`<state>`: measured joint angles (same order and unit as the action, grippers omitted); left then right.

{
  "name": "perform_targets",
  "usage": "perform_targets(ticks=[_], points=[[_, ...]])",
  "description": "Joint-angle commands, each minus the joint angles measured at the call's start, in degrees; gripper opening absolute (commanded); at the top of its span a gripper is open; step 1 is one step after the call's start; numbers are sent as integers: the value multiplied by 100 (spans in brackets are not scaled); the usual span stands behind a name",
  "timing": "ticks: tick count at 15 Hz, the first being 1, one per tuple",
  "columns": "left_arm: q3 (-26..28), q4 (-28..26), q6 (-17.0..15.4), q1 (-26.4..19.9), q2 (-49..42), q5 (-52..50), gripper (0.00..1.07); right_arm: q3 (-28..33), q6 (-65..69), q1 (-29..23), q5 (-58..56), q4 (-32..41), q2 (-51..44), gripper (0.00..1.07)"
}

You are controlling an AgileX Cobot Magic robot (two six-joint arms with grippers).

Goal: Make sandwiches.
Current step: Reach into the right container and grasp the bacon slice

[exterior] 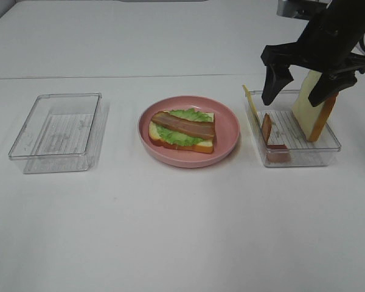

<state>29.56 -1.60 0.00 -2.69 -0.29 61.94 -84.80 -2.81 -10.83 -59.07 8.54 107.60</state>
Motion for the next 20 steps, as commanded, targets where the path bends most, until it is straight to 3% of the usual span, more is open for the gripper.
perform_targets(ticks=[1, 10, 12, 13, 17, 19, 20], points=[[0, -46, -46, -11, -115, -63, 100, -109, 23, -6, 332, 86, 435, 85], [0, -46, -46, -11, -97, -63, 100, -344, -40, -6, 670, 212, 1261, 82], [0, -46, -46, -11, -97, -63, 100, -344, -40, -6, 665, 275, 1289, 76], [0, -46, -46, -11, -97, -63, 100, -338, -40, -6, 642, 355, 1346, 68], [0, -46, -46, -11, -97, -63, 100, -338, -46, -6, 567, 390, 1369, 59], [0, -46, -46, -11, -97, -63, 100, -338, -34, 0, 510, 355, 1369, 38], [0, -46, -46, -11, -97, -63, 100, -338, -34, 0, 498, 355, 1369, 36]])
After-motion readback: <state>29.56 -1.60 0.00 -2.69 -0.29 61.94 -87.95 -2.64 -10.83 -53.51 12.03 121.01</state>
